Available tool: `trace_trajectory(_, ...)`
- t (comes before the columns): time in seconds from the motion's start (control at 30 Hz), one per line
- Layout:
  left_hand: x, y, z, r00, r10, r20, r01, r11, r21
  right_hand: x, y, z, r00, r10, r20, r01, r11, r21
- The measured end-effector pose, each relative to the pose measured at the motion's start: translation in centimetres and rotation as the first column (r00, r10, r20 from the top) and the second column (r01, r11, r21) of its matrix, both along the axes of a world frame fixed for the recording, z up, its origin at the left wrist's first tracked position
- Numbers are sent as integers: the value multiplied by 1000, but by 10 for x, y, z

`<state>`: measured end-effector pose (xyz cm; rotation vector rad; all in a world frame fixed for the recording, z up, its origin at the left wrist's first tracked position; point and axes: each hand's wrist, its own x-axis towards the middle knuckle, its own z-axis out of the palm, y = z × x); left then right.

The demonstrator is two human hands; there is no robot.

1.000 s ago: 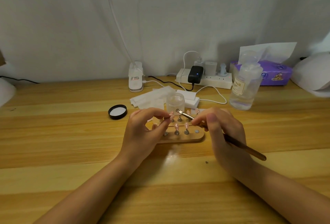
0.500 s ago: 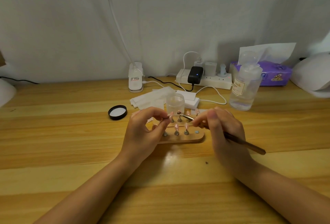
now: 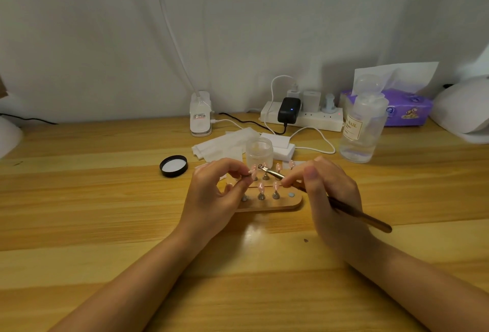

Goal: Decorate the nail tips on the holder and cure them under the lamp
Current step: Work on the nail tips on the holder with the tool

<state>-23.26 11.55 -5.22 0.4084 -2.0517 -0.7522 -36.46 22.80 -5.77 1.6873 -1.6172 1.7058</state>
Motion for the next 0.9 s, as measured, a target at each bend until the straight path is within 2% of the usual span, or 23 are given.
trace_trajectory(0.17,0,0,0,1000,7,-5,-7,1000,-9,2,-3,-2,992,15,-127,-17,1000,-16)
trace_trajectory(0.23,0,0,0,1000,9,-5,-9,1000,-8,1,-2,-2,998,12,-61,-12,1000,3)
trace_trajectory(0.33,0,0,-1,1000,6,2,-6,1000,-2,-1,0,-1,991,12,133,-21,998,61)
trace_trajectory(0.4,0,0,-1,1000,3,5,-3,1000,8,-1,1,0,988,7,157,-18,998,63)
trace_trajectory(0.57,0,0,0,1000,11,-13,-11,1000,9,5,0,1,995,21,-93,-21,1000,-7)
trace_trajectory(0.63,0,1,0,1000,11,-20,-11,1000,9,5,-1,0,993,20,-113,-19,1000,9)
trace_trajectory(0.7,0,1,0,1000,5,-24,-5,1000,-4,3,0,0,998,22,-54,-20,999,29)
trace_trajectory(0.83,0,0,-1,999,-3,-35,3,1000,-4,0,3,3,985,14,173,-27,997,77)
trace_trajectory(0.9,0,0,-1,999,-3,-49,3,1000,-1,0,3,3,982,6,188,-22,996,81)
